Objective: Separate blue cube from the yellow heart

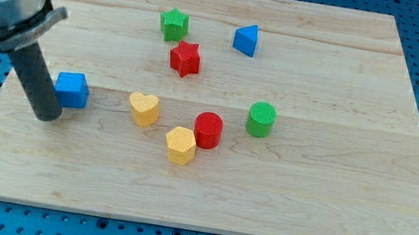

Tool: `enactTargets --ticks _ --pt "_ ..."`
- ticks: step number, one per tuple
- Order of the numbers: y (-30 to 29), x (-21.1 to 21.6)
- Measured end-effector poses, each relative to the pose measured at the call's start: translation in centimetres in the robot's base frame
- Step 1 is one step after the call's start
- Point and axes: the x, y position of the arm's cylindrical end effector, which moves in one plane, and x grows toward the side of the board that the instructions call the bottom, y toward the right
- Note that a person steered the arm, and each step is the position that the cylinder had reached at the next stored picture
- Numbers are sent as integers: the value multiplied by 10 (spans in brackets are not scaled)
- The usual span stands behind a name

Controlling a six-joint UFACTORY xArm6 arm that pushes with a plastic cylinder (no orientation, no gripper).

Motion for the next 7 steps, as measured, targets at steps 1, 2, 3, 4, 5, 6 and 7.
enactTargets --ticks 1,2,3,4,5,6,7 --pt "4 -27" --pt "18 -34" --pt "33 -34" --pt "29 -8" --pt "29 23" --pt "29 24" --pt "26 40"
